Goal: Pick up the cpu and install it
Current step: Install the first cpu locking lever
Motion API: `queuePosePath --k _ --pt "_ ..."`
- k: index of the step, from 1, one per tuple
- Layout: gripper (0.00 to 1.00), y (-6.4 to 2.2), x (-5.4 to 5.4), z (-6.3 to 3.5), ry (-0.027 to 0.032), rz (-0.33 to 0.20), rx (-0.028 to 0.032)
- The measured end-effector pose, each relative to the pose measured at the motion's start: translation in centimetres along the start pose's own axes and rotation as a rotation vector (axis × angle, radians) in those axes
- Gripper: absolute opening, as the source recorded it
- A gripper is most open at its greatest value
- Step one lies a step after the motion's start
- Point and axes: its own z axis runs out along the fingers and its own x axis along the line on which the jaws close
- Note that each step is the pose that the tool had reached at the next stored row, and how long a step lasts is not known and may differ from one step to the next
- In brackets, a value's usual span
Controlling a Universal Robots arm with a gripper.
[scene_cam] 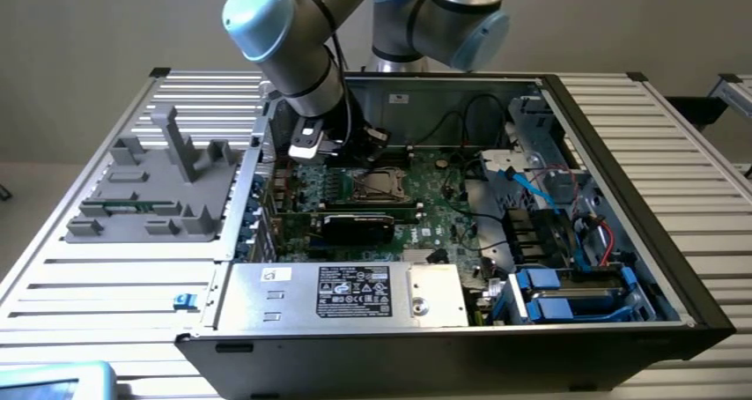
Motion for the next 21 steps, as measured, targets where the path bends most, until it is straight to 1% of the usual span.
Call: queuePosePath --k 5,21 --pt "0.11 -0.09 0.21 0.1 0.0004 0.0 -0.0011" --pt "0.11 -0.41 0.9 0.44 0.0006 -0.001 -0.0013"
